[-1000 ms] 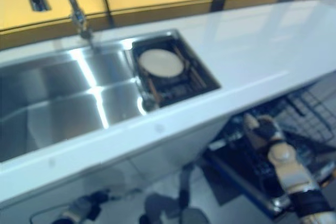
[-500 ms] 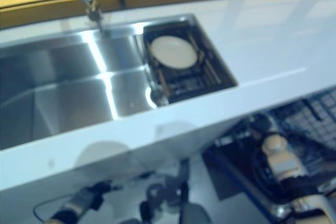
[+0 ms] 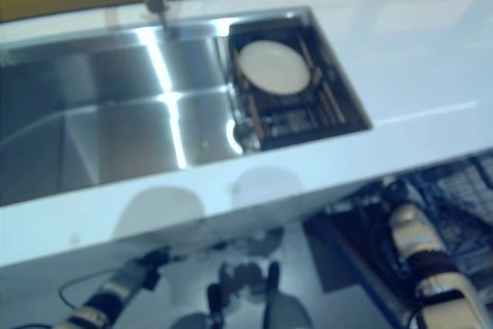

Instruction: Take plates into dishwasher

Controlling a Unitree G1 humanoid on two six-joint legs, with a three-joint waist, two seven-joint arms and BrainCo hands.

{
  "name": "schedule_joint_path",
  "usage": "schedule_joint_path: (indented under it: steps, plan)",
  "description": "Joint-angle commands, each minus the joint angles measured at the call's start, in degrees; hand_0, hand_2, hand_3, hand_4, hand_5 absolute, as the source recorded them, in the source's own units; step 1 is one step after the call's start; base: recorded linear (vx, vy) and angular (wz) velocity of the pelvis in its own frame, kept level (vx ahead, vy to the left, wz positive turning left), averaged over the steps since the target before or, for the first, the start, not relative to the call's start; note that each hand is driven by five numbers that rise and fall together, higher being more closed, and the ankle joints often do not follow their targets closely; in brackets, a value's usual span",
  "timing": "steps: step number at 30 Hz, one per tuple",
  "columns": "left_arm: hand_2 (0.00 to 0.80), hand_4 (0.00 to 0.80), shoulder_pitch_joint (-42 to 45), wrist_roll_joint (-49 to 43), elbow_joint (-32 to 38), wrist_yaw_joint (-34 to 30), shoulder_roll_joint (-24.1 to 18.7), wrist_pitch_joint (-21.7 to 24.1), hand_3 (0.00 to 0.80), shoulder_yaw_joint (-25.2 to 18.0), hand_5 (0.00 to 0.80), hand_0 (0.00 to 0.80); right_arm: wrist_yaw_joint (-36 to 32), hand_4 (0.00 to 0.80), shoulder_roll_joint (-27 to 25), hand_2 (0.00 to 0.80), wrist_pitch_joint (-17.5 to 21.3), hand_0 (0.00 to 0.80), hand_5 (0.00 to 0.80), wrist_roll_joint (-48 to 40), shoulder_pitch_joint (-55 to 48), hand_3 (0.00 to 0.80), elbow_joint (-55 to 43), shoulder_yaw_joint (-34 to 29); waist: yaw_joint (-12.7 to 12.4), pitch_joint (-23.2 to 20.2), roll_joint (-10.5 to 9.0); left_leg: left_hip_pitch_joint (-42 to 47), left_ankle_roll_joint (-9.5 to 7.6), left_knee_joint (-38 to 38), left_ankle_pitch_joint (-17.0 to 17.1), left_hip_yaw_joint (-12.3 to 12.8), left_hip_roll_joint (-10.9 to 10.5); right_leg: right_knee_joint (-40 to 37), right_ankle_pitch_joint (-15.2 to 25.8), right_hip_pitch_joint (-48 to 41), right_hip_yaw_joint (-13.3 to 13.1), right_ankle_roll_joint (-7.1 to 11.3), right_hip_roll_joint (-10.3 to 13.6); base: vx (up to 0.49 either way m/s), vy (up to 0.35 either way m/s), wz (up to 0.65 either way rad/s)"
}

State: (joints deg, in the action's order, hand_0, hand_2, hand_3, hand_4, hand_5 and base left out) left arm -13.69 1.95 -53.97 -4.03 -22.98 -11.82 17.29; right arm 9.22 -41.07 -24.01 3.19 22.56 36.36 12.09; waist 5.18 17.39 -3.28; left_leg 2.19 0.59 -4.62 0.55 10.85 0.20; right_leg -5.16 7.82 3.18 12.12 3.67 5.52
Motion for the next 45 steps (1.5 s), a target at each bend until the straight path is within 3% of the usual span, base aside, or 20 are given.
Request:
schedule_joint_path:
  steps: [1,13,24,28,30,32,33,35,36,37,41,45]
  plan:
    - [0.0,0.0,-3.4,0.9,0.2,-0.8,-0.6,1.0,0.0,4.2,0.0,0.0,0.3,0.8,1.2,0.8,1.1,0.8,0.8,-0.9,4.2,0.8,2.0,2.4,-2.2,0.5,1.99,-3.0,1.89,3.1,-0.4,4.2,1.9,0.5,-4.2,0.0,0.3,0.93,-3.4,0.008,-0.033,0.09]
    - [0.0,0.0,-3.3,0.6,-0.2,-1.1,-0.8,2.3,0.0,3.9,0.0,0.0,1.4,0.8,1.5,0.8,2.5,0.8,0.8,-0.8,4.6,0.8,5.7,1.7,-2.5,0.4,2.36,-3.0,2.13,3.0,-0.2,4.3,2.0,0.4,-4.2,0.0,0.8,0.78,-3.2,0.0,-0.006,0.02]
    - [0.0,0.0,-1.8,0.2,1.0,-0.9,-0.7,1.7,0.0,2.7,0.0,0.0,2.4,0.8,0.0,0.8,2.0,0.8,0.8,0.6,2.3,0.8,-1.9,-0.4,-1.8,-0.6,1.78,-1.7,1.81,2.3,-0.4,4.9,1.7,0.4,-4.2,-0.6,0.4,0.97,-3.5,0.001,0.011,0.0]
    - [0.0,0.0,-1.7,0.1,1.0,-0.9,-0.7,1.2,0.0,2.4,0.0,0.0,2.6,0.728,-0.4,0.728,2.2,0.728,0.728,1.3,1.4,0.728,-3.5,-1.5,-1.5,-1.0,1.51,-1.2,1.6,1.9,-0.6,5.2,1.6,0.3,-4.2,-1.0,0.2,1.08,-3.6,0.0,0.0,0.0]
    - [0.0,0.0,-1.6,0.0,0.9,-0.8,-0.5,1.1,0.0,2.4,0.0,0.0,2.8,0.602,-0.5,0.602,2.2,0.602,0.602,1.9,1.1,0.602,-3.9,-1.9,-1.5,-1.2,1.46,-0.9,1.47,1.8,-0.6,5.3,1.5,0.2,-4.2,-1.1,0.1,1.11,-3.7,0.008,0.031,-0.04]
    - [0.0,0.0,-1.6,-0.1,1.0,-0.9,-0.6,0.8,0.0,2.3,0.0,0.0,2.9,0.58,-0.6,0.58,2.4,0.58,0.58,1.9,1.0,0.58,-4.1,-2.2,-1.5,-1.4,1.43,-0.7,1.35,1.6,-0.7,5.5,1.4,0.2,-4.2,-1.2,0.0,1.17,-3.7,-0.001,0.023,-0.05]
    - [0.0,0.0,-1.6,-0.2,1.0,-1.0,-0.6,0.6,0.0,2.1,0.0,0.0,2.8,0.518,-0.7,0.518,2.4,0.518,0.518,2.1,0.9,0.518,-4.4,-2.4,-1.5,-1.5,1.39,-0.7,1.33,1.6,-0.7,5.6,1.4,0.2,-4.2,-1.2,0.0,1.21,-3.7,-0.001,0.019,-0.07]
    - [0.0,0.0,-1.7,-0.3,0.8,-1.1,-0.6,0.5,0.0,1.9,0.0,0.0,2.9,0.477,-0.7,0.477,2.5,0.477,0.477,2.3,0.6,0.477,-4.6,-2.7,-1.4,-1.6,1.34,-0.6,1.29,1.6,-0.8,5.7,1.4,0.2,-4.2,-1.2,-0.1,1.26,-3.7,0.001,0.019,-0.07]
    - [0.0,0.0,-1.8,-0.1,0.8,-1.1,-0.6,0.2,0.0,2.1,0.0,0.0,2.9,0.386,-0.8,0.386,2.4,0.386,0.386,2.5,0.5,0.386,-5.0,-2.8,-1.3,-1.7,1.31,-0.4,1.2,1.5,-0.8,5.8,1.3,0.2,-4.2,-1.3,-0.3,1.3,-3.7,0.002,0.024,-0.06]
    - [0.0,0.0,-1.8,-0.1,0.7,-1.1,-0.6,0.1,0.0,2.0,0.0,0.0,2.8,0.223,-0.9,0.223,2.4,0.223,0.223,2.6,0.4,0.223,-5.0,-3.0,-1.3,-1.8,1.32,-0.3,1.18,1.5,-0.8,5.8,1.3,0.2,-4.2,-1.4,-0.3,1.32,-3.7,0.004,0.027,-0.07]
    - [0.0,0.0,-1.6,-0.1,0.3,-1.0,-0.3,-0.1,0.0,2.0,0.0,0.0,2.3,0.0,-0.9,0.0,1.9,0.0,0.0,3.3,0.2,0.0,-5.6,-3.3,-1.2,-2.1,1.3,-0.1,1.07,1.4,-0.9,6.0,1.2,0.2,-4.3,-1.6,-0.5,1.36,-3.7,0.002,0.005,-0.01]
    - [0.0,0.0,-1.4,-0.1,-0.1,-1.1,-0.3,0.1,0.0,1.8,0.0,0.0,1.9,0.0,-0.9,0.0,1.8,0.0,0.0,3.7,0.0,0.0,-6.0,-3.5,-1.1,-2.4,1.33,0.2,0.93,1.3,-1.1,6.0,1.0,0.2,-4.4,-1.7,-0.7,1.37,-3.8,0.0,0.0,0.0]
